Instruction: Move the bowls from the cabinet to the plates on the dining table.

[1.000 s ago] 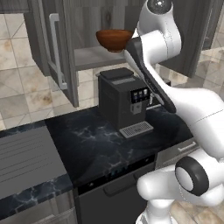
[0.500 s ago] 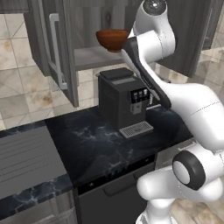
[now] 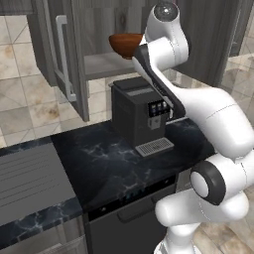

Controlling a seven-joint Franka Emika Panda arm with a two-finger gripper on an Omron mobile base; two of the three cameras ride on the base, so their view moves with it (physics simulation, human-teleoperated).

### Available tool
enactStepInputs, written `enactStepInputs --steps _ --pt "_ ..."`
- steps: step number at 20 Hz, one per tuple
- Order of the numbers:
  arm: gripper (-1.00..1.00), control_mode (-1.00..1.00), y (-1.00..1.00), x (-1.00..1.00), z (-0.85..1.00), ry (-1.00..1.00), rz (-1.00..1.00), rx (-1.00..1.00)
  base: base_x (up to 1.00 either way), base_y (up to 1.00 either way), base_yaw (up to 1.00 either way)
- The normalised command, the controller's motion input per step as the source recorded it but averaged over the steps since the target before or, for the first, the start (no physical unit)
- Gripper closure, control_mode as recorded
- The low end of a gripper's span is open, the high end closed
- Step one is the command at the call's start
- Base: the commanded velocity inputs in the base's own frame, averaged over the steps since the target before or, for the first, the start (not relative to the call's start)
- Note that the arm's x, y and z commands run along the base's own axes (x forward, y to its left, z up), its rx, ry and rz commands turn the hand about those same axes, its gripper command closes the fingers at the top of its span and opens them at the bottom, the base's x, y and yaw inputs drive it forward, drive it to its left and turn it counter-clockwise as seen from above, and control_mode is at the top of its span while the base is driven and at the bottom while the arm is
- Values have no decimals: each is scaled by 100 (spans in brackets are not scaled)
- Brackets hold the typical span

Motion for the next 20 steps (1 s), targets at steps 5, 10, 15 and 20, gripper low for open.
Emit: enactStepInputs --steps 5,10,15,20 --pt "-100 -100 0 37 0 0 2 0 0 0 0" --pt "-100 -100 0 32 0 0 2 0 0 0 0" --pt "-100 -100 0 35 0 0 2 0 0 0 0" --pt "-100 -100 0 30 0 0 2 0 0 0 0"
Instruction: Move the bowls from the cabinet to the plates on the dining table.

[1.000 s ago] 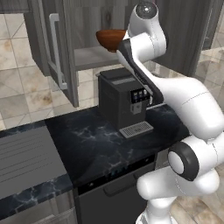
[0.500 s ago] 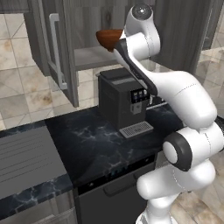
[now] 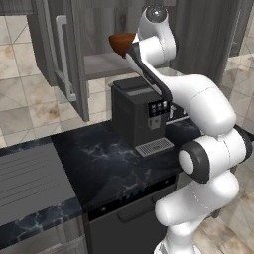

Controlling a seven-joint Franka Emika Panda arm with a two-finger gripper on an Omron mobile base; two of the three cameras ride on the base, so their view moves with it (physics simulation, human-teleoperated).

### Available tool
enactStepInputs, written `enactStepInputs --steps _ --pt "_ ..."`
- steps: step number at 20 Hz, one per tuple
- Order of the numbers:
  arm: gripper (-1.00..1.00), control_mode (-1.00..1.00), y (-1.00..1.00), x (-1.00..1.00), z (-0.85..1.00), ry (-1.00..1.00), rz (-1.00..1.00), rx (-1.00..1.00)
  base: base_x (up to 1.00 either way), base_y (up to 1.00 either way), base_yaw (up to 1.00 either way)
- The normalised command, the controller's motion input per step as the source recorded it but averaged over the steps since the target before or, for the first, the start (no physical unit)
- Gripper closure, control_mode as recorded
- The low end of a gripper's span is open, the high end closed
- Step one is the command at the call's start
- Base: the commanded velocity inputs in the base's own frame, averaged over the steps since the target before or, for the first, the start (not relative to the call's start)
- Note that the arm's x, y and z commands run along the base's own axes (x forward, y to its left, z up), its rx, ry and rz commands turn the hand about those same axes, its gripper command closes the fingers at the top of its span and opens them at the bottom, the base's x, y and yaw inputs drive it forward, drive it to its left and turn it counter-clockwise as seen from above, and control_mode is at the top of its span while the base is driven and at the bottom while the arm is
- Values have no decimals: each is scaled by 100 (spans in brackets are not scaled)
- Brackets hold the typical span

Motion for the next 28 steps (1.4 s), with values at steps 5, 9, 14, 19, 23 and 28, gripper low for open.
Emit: enactStepInputs --steps 5,9,14,19,23,28 --pt "-100 -100 0 31 2 0 2 0 0 0 0" --pt "-100 -100 0 32 2 0 2 0 0 0 0" --pt "-100 -100 0 34 0 0 3 0 0 0 0" --pt "-100 -100 0 30 0 0 3 0 0 0 0" --pt "-100 -100 -3 32 0 0 3 0 0 0 0" --pt "-100 -100 -11 34 0 0 4 0 0 0 0"
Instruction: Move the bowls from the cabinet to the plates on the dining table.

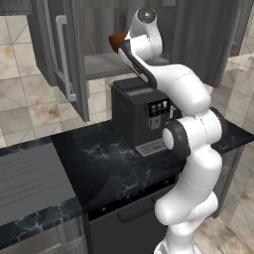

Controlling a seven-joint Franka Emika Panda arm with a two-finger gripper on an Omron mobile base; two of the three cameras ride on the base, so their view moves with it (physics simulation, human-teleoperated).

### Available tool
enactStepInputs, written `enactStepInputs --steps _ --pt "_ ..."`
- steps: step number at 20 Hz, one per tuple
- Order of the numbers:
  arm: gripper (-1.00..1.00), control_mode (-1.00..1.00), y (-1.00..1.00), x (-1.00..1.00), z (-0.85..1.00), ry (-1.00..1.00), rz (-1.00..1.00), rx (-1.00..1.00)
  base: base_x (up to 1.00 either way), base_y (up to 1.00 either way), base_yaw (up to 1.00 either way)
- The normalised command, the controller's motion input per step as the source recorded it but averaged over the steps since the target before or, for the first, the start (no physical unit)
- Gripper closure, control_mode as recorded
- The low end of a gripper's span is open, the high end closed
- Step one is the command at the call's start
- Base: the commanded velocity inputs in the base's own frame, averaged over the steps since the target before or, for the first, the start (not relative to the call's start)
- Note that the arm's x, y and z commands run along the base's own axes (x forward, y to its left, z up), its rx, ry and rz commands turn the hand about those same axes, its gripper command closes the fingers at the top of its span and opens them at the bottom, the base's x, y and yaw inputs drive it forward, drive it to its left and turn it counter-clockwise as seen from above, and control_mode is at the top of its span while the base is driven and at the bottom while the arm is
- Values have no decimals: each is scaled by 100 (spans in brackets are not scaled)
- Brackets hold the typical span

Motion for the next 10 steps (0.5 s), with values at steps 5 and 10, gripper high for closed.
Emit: enactStepInputs --steps 5,10 --pt "-100 -100 -20 37 0 0 5 0 0 0 0" --pt "-100 -100 -17 42 0 0 5 -1 0 0 0"
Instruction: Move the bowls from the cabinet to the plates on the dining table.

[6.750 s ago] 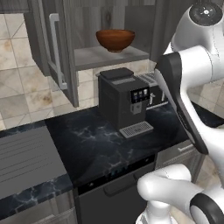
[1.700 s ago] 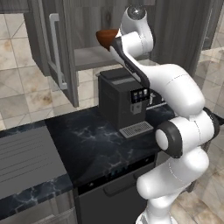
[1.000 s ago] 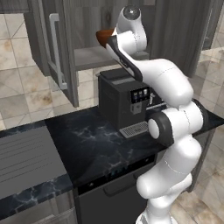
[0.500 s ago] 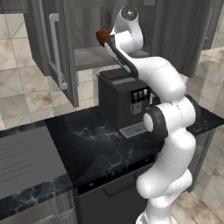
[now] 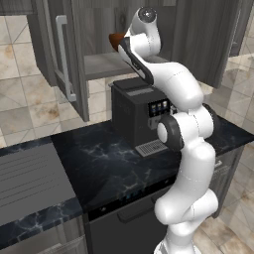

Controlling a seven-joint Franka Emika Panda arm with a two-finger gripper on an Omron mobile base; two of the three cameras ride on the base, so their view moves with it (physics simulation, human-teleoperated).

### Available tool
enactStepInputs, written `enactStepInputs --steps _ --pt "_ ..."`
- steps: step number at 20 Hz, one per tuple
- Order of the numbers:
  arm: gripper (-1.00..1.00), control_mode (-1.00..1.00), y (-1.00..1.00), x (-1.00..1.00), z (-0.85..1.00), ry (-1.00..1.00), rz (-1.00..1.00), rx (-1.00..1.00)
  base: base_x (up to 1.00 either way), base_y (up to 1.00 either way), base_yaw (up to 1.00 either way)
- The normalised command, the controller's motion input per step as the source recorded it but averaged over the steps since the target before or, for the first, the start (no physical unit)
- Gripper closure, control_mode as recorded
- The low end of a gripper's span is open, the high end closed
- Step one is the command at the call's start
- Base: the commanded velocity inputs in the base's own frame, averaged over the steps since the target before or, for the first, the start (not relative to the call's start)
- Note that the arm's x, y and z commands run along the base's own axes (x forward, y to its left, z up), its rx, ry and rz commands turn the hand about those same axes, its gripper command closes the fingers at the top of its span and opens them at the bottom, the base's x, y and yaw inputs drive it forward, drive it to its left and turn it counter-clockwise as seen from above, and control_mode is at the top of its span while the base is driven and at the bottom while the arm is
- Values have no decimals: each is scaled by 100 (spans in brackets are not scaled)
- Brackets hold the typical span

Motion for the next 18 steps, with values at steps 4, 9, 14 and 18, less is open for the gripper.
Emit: enactStepInputs --steps 4,9,14,18 --pt "-100 -100 -5 43 -5 0 4 -4 0 0 0" --pt "-100 -100 4 12 -22 5 6 -1 0 0 0" --pt "-100 -100 11 0 -23 10 7 0 0 0 0" --pt "-100 -100 1 0 -19 9 8 0 0 0 0"
